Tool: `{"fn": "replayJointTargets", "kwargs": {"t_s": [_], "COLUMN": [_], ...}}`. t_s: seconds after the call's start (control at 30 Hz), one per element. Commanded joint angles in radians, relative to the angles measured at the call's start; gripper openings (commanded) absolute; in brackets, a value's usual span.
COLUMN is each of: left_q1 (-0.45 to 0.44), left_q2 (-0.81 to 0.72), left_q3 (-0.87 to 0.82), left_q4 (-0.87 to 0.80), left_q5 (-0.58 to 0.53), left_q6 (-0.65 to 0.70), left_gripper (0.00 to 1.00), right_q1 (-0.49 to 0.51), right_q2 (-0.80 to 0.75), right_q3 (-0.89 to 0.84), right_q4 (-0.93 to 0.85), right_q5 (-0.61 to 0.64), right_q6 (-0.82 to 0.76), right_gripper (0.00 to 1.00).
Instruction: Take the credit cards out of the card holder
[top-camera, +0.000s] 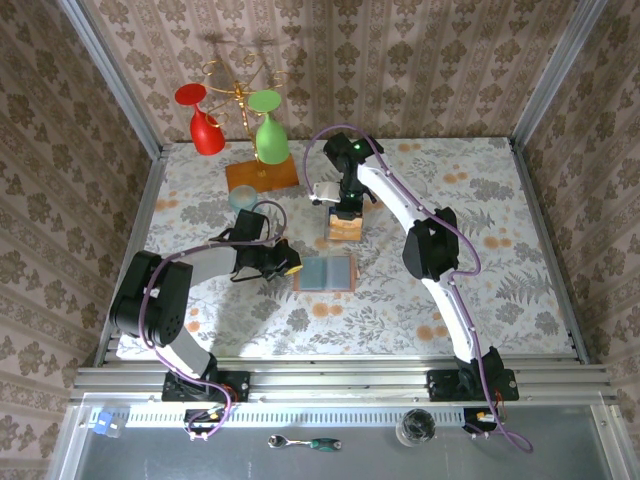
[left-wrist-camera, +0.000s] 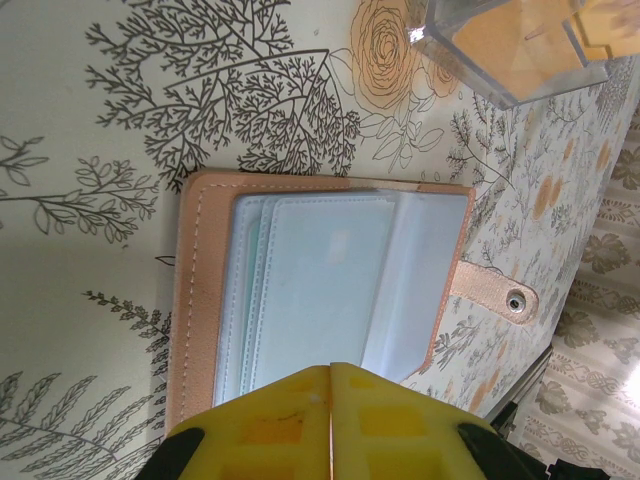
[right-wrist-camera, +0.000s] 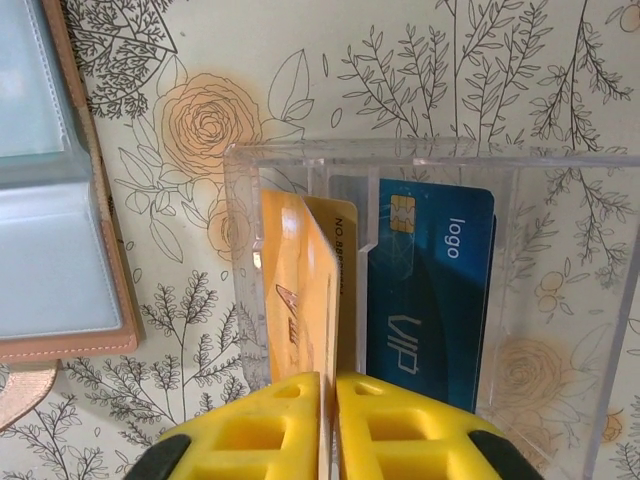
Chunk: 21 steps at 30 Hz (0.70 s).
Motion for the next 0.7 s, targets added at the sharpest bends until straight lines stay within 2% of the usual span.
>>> {"fn": "replayJointTargets", "kwargs": {"t_s": [0.0,0.2,0.33,0.57,0.67], "left_q1": [0.009,0.009,0.009,0.009,0.009], "left_q2": [-0.012,-0.011,-0.007,-0.005,-0.01], "left_q3": [-0.012,-0.01,-0.006,0.01,0.015], "left_q4": [0.008,0.01,0.01,-0.024,-0.066], "left_q5": [-0.002,0.001,-0.001,-0.015,-0.058], "left_q6": [0.007,0.012,0.017,0.059,0.092], "left_gripper": [0.08,0.08,0.08,0.08,0.08], "right_q1": [0.005,0.006,0.012,0.024,0.045], "right_q2": [0.004,-0.041,-0.099,-0.24,-0.315], "right_q3": [0.027,-0.001,-0.09,-0.339,-0.467], "right_q4": [0.001,0.021,0.098,0.329,0.445], "right_q5": [0.048,0.075,0.069,0.026,0.006], "right_q6": [0.022,0.081,0.166,0.454,0.601], "right_gripper": [0.16,0.19,0.22,0.26,0.27]}}
